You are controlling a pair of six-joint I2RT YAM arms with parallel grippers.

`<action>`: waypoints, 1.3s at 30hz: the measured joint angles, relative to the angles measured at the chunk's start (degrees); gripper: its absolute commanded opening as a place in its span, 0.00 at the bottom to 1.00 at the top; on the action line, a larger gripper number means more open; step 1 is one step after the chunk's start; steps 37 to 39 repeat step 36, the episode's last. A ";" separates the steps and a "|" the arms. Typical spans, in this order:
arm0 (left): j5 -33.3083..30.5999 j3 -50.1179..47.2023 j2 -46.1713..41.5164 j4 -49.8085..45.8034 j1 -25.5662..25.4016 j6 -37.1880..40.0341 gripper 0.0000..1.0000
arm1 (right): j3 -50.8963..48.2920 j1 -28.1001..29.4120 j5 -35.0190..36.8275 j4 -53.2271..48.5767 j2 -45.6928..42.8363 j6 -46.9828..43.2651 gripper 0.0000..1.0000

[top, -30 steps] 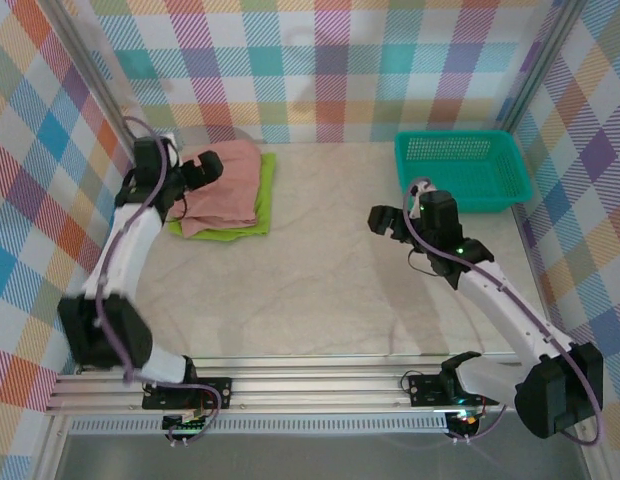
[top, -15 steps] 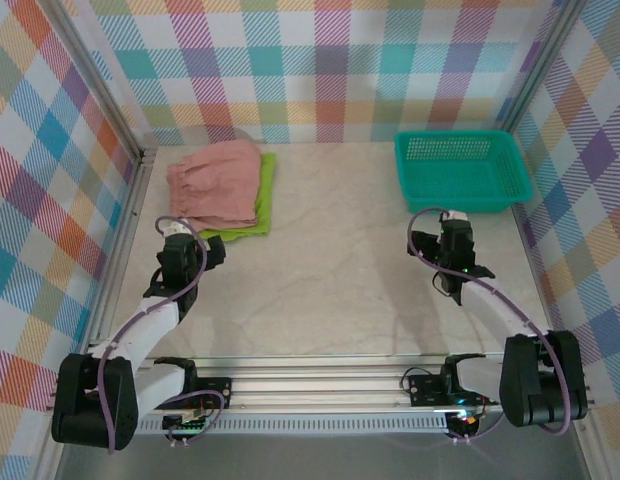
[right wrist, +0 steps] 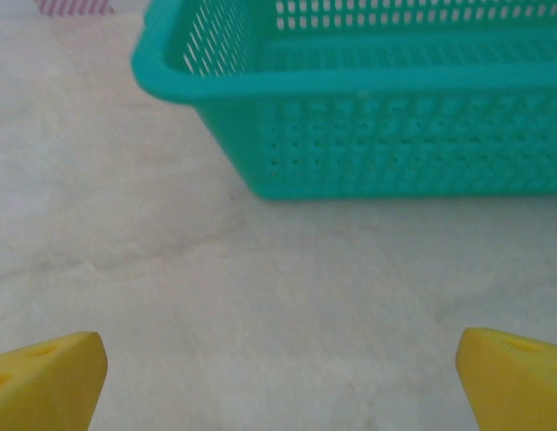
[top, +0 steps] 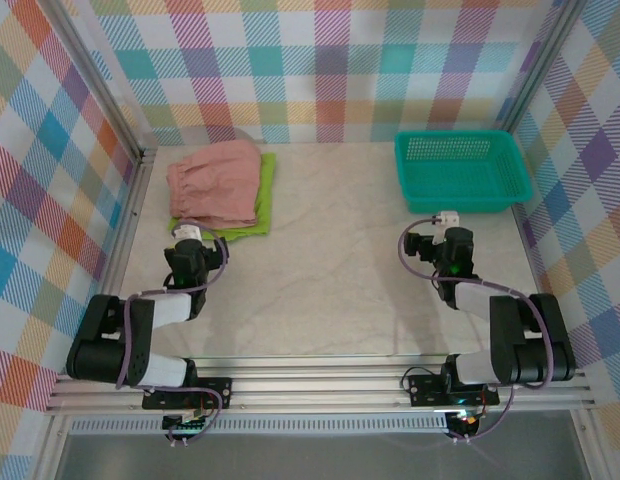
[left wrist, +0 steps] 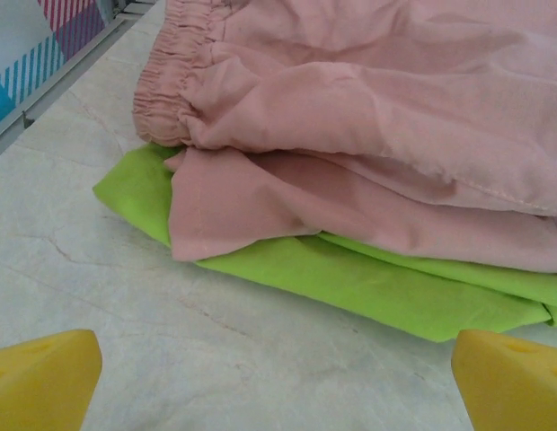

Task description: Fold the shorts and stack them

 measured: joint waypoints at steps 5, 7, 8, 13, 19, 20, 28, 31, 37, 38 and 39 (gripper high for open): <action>1.14 0.46 6.78 4.98 0.00 1.20 1.00 | -1.57 -0.72 -2.78 8.74 6.49 -0.44 0.99; 1.57 1.29 8.04 4.72 0.00 1.44 1.00 | -1.57 -0.79 -3.63 8.79 7.93 -0.66 0.99; 1.70 1.64 8.15 4.68 0.00 1.46 1.00 | -1.55 -0.90 -4.07 8.85 8.07 -0.66 1.00; 2.38 2.78 8.15 5.01 0.13 1.49 1.00 | -0.90 -2.21 -6.16 9.38 8.07 -0.63 0.99; 3.28 2.78 8.15 4.96 0.28 1.49 1.00 | -0.37 -2.27 -6.10 9.38 8.07 -0.59 1.00; 3.45 2.78 8.15 4.96 0.28 1.49 1.00 | -0.35 -2.27 -5.97 9.29 8.07 -0.57 1.00; 3.63 2.78 8.15 4.96 0.28 1.49 1.00 | -0.35 -2.27 -5.77 9.27 8.07 -0.37 0.99; 3.63 2.78 8.15 4.96 0.28 1.49 1.00 | -0.35 -2.27 -5.77 9.27 8.07 -0.37 1.00; 3.65 2.78 8.15 4.96 0.28 1.49 1.00 | -0.35 -2.27 -5.77 9.29 8.07 -0.37 0.99; 3.65 2.78 8.15 4.96 0.28 1.49 1.00 | -0.35 -2.27 -5.77 9.29 8.07 -0.37 0.99; 3.65 2.78 8.15 4.96 0.28 1.49 1.00 | -0.35 -2.27 -5.77 9.29 8.07 -0.37 0.99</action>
